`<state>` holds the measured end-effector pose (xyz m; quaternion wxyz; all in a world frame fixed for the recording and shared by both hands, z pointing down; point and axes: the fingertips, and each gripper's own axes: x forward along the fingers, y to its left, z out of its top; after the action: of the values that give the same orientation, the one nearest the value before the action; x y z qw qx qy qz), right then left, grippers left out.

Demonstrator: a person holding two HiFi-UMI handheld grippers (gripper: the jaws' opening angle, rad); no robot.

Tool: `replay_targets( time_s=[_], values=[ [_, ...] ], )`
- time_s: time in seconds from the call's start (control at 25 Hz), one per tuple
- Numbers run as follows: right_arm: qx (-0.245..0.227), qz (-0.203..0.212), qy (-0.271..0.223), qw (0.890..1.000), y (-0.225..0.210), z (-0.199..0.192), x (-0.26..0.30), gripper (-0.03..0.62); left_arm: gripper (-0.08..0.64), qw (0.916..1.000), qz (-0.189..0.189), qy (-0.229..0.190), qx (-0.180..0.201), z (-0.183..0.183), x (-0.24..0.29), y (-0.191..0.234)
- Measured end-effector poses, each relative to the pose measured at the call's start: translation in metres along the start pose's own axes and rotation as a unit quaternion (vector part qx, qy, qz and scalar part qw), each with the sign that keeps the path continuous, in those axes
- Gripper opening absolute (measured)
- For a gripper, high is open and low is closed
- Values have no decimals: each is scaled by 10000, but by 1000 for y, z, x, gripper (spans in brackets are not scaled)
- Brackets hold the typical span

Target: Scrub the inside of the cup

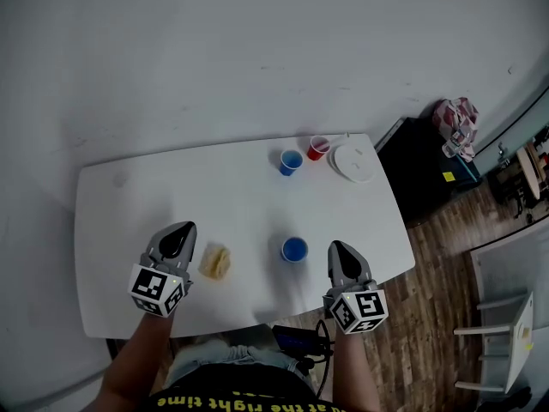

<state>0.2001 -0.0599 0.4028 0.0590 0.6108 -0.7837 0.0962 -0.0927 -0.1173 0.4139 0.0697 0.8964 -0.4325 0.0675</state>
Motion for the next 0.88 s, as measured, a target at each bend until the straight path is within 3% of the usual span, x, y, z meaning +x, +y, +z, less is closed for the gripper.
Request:
replay_targets(
  time_s=[0.48,0.88],
  values=[
    [-21,364,-25,9993,-21,-7,19,6,2,9991,430,-62,-11,1,12,7],
    [22,477,82,9988,-15,-11,31,6,2,9992,379,-14,-115,-2,6,8]
  ],
)
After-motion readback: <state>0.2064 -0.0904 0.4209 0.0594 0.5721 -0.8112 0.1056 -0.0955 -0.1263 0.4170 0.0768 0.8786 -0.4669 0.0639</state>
